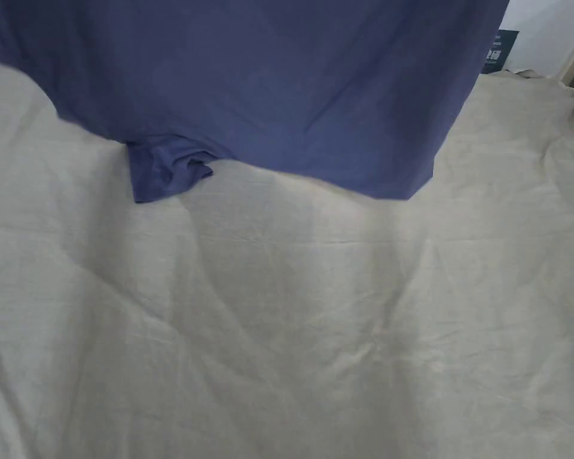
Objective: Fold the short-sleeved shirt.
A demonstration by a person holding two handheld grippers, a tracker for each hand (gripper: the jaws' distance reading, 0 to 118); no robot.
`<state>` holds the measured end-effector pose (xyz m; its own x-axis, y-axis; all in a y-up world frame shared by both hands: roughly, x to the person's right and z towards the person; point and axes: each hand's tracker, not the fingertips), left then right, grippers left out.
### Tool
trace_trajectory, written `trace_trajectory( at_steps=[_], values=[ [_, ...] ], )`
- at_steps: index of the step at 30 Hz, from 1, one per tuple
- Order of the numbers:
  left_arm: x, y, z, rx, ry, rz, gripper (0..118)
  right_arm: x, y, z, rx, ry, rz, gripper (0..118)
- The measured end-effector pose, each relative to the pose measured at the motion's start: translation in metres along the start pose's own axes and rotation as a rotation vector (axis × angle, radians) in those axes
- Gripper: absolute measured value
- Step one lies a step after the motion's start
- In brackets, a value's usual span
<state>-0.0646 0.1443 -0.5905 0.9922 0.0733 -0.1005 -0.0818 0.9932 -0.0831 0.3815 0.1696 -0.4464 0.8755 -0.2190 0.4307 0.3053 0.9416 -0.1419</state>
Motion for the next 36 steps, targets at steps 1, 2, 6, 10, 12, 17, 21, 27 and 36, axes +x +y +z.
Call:
trace_trajectory(
  at_steps=[1,2,6,10,12,17,21,27,36],
  values=[
    [-0.001,-0.024,0.0,-0.044,0.001,-0.008,0,0.007,-0.022,-0.003,-0.036,-0.006,-0.003,2],
    [-0.002,-0.045,0.0,-0.077,-0.01,-0.023,0,0.013,-0.04,-0.006,-0.068,-0.016,-0.01,2],
    [-0.014,-0.121,0.015,-0.189,-0.035,-0.088,0,0.048,-0.115,-0.014,-0.199,-0.025,-0.067,2],
    [-0.035,-0.189,0.039,-0.324,-0.029,-0.095,0,0.079,-0.196,0.004,-0.322,-0.044,-0.097,2],
    [-0.047,-0.219,0.054,-0.375,-0.036,-0.083,0,0.093,-0.232,0.017,-0.379,-0.063,-0.103,2],
    [-0.078,-0.285,0.101,-0.482,-0.043,-0.094,0,0.123,-0.321,0.059,-0.525,-0.077,-0.099,2],
    [-0.103,-0.328,0.147,-0.543,-0.043,-0.105,0,0.139,-0.377,0.1,-0.589,-0.076,-0.093,2],
    [-0.148,-0.361,0.222,-0.586,-0.084,-0.038,0,0.153,-0.405,0.149,-0.638,-0.053,-0.043,2],
    [-0.205,-0.36,0.331,-0.508,-0.152,0.044,0,0.164,-0.395,0.22,-0.595,0.008,0.097,2]
  ],
)
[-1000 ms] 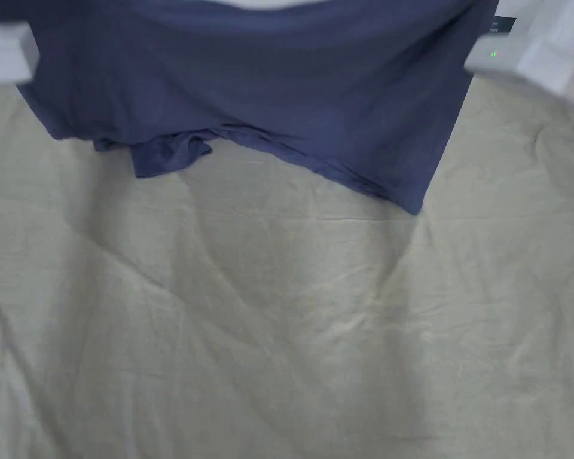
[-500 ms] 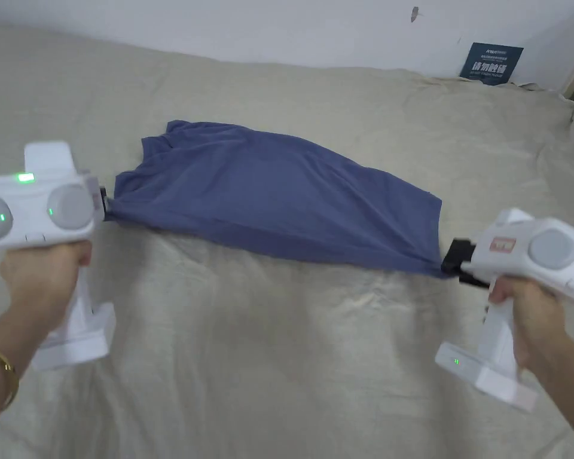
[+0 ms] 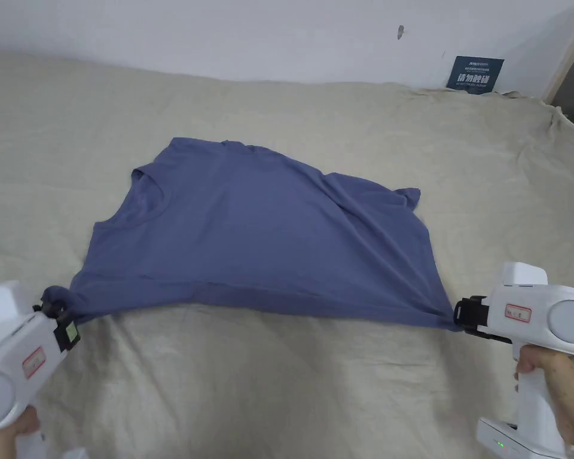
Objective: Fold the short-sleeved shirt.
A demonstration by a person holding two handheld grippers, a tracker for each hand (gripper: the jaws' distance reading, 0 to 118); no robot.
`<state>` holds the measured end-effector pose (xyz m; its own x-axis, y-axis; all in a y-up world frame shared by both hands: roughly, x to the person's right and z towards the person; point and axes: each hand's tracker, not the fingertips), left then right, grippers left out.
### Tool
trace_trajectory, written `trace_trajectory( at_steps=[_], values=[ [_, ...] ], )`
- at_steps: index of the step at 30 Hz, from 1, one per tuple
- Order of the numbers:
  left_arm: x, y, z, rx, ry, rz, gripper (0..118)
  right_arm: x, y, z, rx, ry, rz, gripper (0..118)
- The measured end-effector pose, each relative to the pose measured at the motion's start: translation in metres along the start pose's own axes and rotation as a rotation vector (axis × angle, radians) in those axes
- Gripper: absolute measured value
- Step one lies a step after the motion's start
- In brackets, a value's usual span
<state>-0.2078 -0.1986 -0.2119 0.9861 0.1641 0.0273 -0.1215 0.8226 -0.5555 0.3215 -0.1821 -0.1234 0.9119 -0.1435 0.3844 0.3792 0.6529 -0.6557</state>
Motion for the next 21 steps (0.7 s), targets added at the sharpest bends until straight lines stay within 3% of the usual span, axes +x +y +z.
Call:
trace_trajectory(
  at_steps=[4,10,17,21],
  values=[
    [-0.003,-0.018,0.042,0.02,-0.021,-0.027,0,0.001,-0.018,0.025,0.007,-0.031,0.073,2],
    [-0.015,-0.048,0.078,-0.02,-0.049,-0.041,0,0.02,-0.05,0.049,0.016,-0.013,0.065,2],
    [-0.028,-0.082,0.096,-0.12,-0.027,-0.021,0,0.046,-0.086,0.056,-0.025,-0.009,-0.03,2],
    [-0.03,-0.094,0.091,-0.164,0.001,-0.023,0,0.05,-0.097,0.044,-0.046,-0.027,-0.045,2]
  ],
)
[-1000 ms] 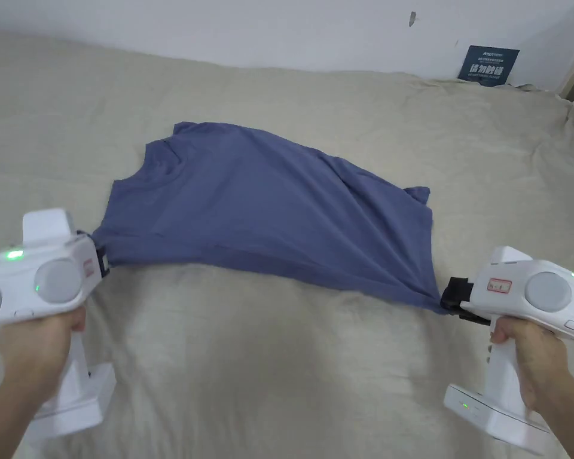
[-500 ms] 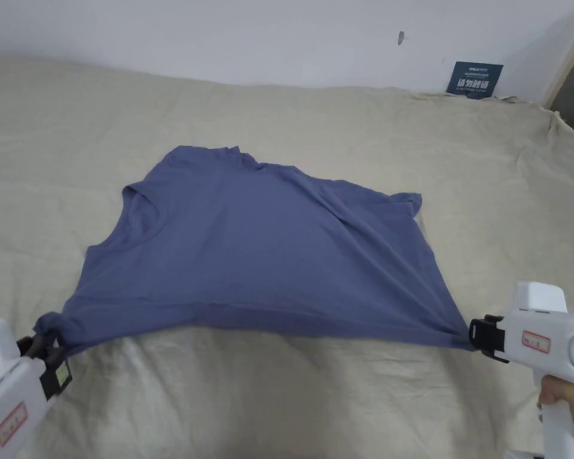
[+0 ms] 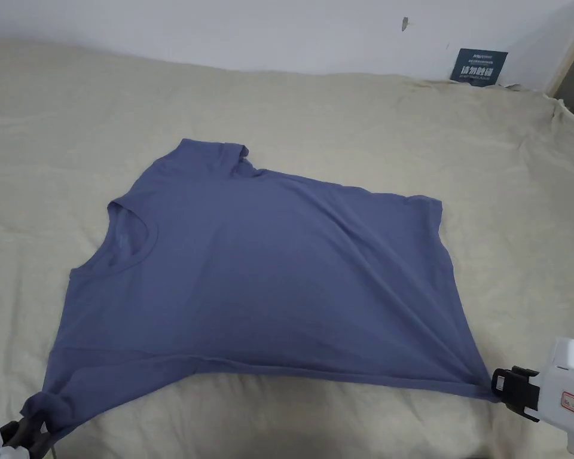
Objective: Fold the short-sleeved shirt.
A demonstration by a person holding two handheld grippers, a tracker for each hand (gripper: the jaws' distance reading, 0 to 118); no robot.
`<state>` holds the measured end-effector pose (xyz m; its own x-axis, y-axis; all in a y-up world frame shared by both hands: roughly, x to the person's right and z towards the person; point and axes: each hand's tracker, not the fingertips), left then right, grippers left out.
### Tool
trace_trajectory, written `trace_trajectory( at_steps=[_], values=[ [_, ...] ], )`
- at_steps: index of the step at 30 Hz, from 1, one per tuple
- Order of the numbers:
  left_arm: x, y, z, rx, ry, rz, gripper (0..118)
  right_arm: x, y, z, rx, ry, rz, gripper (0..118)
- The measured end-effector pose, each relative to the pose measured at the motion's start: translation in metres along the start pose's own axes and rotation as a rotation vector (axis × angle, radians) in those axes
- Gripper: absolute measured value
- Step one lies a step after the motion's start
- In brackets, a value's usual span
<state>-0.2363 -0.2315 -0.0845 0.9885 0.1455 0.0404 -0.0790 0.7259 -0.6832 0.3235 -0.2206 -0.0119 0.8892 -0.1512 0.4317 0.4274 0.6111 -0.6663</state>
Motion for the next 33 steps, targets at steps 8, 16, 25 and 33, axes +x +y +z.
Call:
trace_trajectory(
  at_steps=[8,16,25,33],
  values=[
    [0.002,-0.001,-0.018,-0.105,0.029,0.01,84,-0.013,-0.006,-0.015,-0.046,-0.033,0.055,63],
    [-0.019,0.041,0.028,-0.011,-0.097,0.221,118,-0.011,0.015,0.041,0.082,-0.035,0.086,99],
    [0.041,0.105,0.034,0.339,-0.097,-0.114,118,-0.066,0.032,0.089,0.476,-0.013,0.231,99],
    [0.081,0.104,-0.008,0.425,-0.154,-0.23,118,-0.096,0.026,0.08,0.61,0.021,0.19,100]
  ],
)
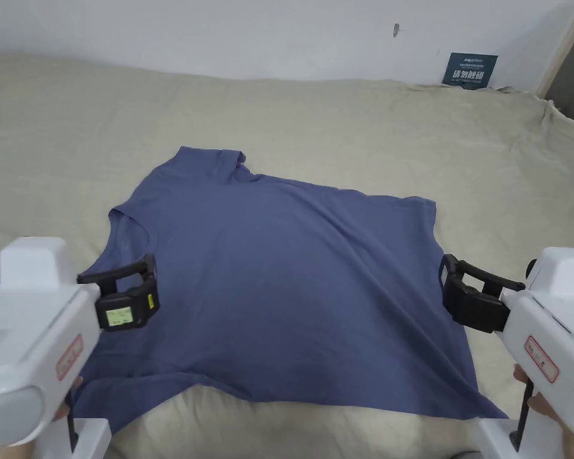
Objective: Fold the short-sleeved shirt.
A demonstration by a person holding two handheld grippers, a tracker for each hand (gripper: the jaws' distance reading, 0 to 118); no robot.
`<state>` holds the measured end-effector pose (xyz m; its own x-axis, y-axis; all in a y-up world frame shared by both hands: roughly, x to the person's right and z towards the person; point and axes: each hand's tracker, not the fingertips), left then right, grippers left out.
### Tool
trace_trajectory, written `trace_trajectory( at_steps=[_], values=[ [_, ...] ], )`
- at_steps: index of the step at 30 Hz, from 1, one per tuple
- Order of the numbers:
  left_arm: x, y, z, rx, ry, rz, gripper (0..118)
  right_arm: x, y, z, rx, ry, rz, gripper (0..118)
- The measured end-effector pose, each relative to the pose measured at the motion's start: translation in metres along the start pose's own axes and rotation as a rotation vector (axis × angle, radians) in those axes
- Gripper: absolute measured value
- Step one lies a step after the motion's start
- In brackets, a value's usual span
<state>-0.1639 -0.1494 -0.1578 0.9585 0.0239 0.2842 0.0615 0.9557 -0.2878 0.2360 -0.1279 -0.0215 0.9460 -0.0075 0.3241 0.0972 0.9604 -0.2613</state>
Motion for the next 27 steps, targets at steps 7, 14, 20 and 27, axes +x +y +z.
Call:
trace_trajectory(
  at_steps=[7,14,20,27],
  values=[
    [0.012,-0.01,0.002,0.017,-0.06,0.005,72,0.002,-0.009,0.001,0.003,0.023,-0.058,99],
    [0.021,-0.01,0.006,0.011,-0.061,-0.047,1,-0.004,-0.016,0.007,0.001,0.032,-0.07,29],
    [0.026,-0.007,0.01,0.016,-0.074,-0.07,0,-0.009,-0.017,0.008,-0.011,0.028,-0.062,0],
    [0.024,-0.008,0.009,0.012,-0.037,-0.028,0,-0.009,-0.017,0.007,-0.009,0.012,-0.055,0]
  ],
)
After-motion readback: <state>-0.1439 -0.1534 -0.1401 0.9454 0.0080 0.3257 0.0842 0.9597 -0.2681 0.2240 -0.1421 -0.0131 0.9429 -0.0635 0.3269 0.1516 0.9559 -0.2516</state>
